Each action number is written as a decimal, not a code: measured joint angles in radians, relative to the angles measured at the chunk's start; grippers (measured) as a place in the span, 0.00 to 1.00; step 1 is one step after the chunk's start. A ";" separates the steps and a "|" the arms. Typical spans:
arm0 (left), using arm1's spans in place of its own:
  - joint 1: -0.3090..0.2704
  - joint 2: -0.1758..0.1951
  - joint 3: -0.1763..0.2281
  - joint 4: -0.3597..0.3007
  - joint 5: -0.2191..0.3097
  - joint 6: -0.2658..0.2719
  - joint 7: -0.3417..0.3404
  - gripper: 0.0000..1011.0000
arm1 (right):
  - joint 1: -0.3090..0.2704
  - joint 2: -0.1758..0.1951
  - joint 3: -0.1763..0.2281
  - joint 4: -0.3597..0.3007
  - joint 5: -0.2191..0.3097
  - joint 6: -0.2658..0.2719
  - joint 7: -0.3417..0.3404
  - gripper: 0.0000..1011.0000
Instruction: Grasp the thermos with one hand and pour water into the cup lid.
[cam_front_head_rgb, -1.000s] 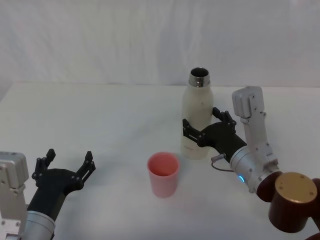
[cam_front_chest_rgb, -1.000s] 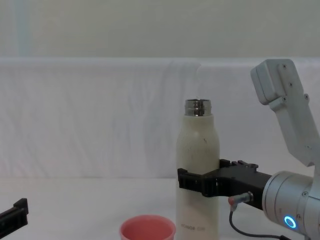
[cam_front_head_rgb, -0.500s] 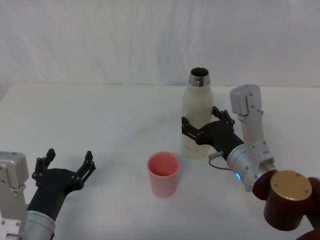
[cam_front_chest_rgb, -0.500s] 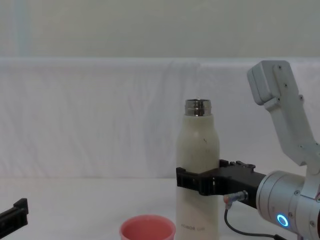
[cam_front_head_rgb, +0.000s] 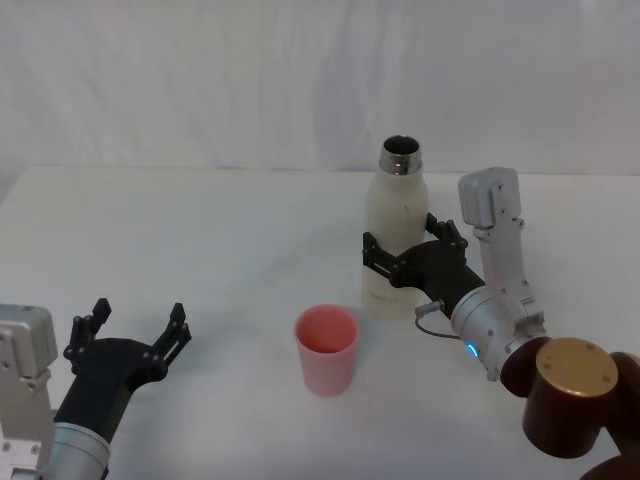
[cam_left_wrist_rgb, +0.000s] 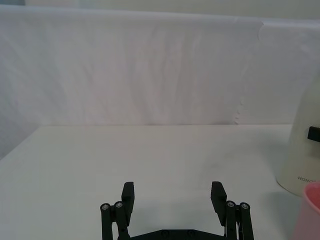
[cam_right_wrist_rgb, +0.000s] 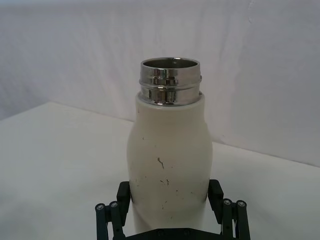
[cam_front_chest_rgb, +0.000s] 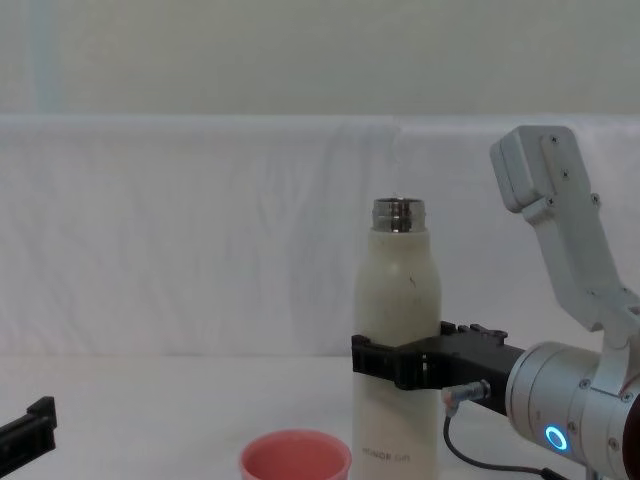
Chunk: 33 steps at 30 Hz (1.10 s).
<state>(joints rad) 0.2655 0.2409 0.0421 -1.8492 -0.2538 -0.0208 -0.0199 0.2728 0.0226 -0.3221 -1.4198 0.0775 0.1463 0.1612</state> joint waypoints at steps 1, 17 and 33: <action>0.000 0.000 0.000 0.000 0.000 0.000 0.000 0.99 | 0.000 0.000 0.000 0.001 0.000 0.000 0.000 0.99; 0.000 0.000 0.000 0.000 0.000 0.000 0.000 0.99 | 0.001 -0.001 0.000 0.004 0.001 -0.002 0.001 0.94; 0.000 0.000 0.000 0.000 0.000 0.000 0.000 0.99 | 0.001 -0.001 0.000 0.003 0.001 -0.002 0.002 0.94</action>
<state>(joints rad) 0.2655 0.2410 0.0421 -1.8493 -0.2538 -0.0208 -0.0199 0.2733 0.0221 -0.3218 -1.4171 0.0786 0.1447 0.1629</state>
